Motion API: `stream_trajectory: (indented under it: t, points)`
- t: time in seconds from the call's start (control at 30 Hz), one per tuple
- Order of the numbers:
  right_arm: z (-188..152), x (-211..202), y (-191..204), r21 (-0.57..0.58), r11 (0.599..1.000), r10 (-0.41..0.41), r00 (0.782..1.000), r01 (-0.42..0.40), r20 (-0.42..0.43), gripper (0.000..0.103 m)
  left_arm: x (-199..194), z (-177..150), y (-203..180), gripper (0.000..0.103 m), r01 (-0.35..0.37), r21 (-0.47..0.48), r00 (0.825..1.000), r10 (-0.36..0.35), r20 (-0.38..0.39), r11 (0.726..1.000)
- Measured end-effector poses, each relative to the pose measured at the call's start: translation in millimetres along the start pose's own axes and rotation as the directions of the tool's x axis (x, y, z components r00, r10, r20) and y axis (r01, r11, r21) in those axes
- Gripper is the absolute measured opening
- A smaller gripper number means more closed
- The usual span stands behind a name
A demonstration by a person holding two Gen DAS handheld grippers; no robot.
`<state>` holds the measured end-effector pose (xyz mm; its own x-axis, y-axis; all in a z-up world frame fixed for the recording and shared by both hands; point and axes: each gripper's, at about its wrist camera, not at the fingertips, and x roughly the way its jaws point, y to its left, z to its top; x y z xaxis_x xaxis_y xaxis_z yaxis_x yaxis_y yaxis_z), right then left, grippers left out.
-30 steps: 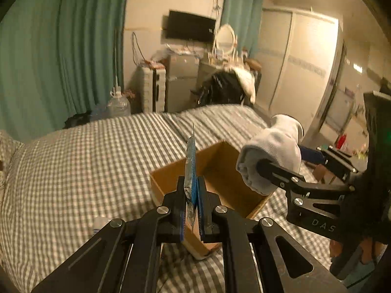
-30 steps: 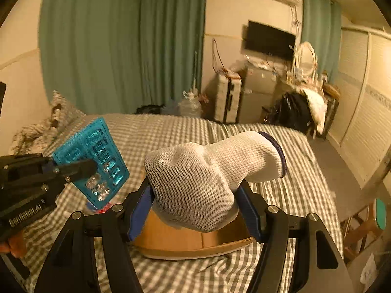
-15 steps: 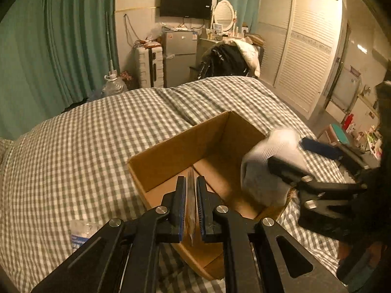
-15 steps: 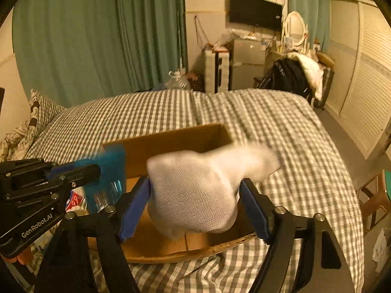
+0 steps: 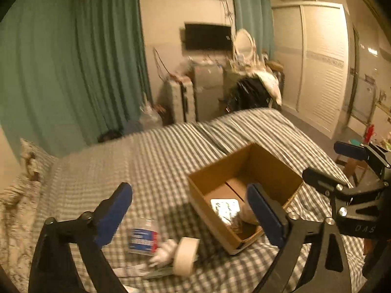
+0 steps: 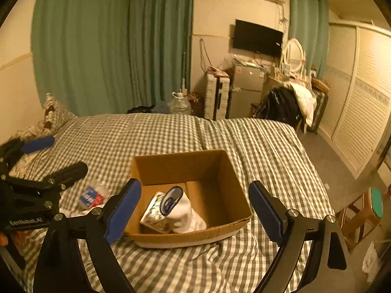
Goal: Organize objects
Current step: 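Move the left tool to the tissue pack and close on it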
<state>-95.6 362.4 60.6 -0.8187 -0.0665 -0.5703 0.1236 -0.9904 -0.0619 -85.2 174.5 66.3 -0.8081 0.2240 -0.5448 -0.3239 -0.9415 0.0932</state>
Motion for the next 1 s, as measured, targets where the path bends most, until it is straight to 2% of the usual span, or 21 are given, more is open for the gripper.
stream_trajectory:
  t: [0.17, 0.27, 0.43, 0.67, 0.83, 1.0]
  points:
    - [5, -36, 39, -0.051, 0.999, 0.019, 0.999, -0.017, 0.049, 0.097, -47, -5, 28, 0.103, -0.088, -0.012, 0.994, 0.089, 0.061, 0.996]
    - [3, -52, 62, -0.077, 0.997, 0.034, 0.996, -0.028, 0.077, 0.103, -63, -13, 46, 0.103, -0.126, -0.037, 0.989, 0.128, 0.07, 0.991]
    - [-8, -59, 101, -0.123, 0.992, 0.045, 0.996, -0.036, 0.073, 0.103, -76, -30, 73, 0.103, -0.162, -0.083, 0.984, 0.167, 0.055, 0.983]
    - [-36, -29, 141, -0.12, 0.989, 0.088, 0.996, -0.09, -0.025, 0.103, -60, -73, 112, 0.103, -0.207, -0.158, 0.978, 0.205, -0.032, 0.965]
    - [-68, 6, 169, -0.146, 0.986, 0.07, 0.993, -0.084, -0.1, 0.103, -36, -109, 135, 0.103, -0.252, -0.183, 0.965, 0.234, -0.116, 0.95]
    - [-87, 30, 184, -0.177, 0.983, 0.025, 0.993, -0.046, -0.115, 0.103, -8, -146, 153, 0.103, -0.284, -0.205, 0.947, 0.24, -0.214, 0.937]
